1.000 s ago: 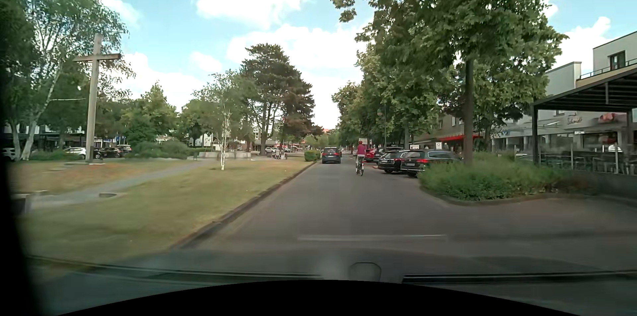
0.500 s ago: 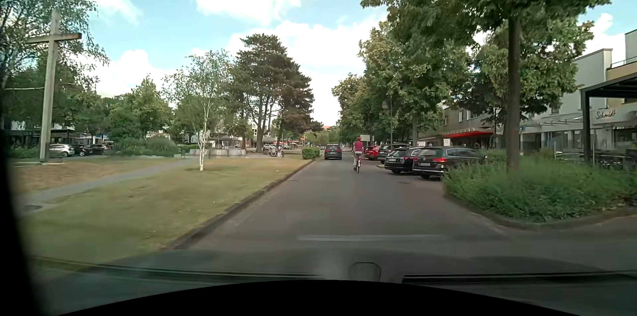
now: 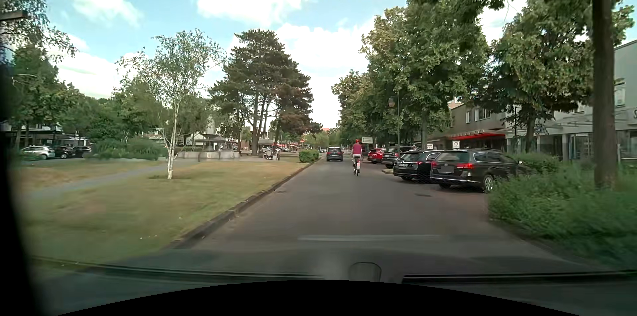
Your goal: Follow the waypoints while adhering to traffic rules and regulations
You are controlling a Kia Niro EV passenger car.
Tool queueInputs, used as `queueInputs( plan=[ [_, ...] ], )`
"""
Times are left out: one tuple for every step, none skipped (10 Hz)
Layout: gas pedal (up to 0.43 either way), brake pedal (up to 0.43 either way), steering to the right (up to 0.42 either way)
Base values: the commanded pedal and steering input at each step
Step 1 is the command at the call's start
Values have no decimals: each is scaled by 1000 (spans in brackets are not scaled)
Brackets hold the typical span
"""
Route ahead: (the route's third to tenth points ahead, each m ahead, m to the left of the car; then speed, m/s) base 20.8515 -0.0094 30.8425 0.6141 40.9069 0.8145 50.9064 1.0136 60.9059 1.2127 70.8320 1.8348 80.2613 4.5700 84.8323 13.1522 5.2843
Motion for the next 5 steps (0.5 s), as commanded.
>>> queueInputs(
  plan=[
    [130,6,1],
    [130,6,2],
    [130,6,1],
    [118,6,1],
    [118,6,1]
  ],
)
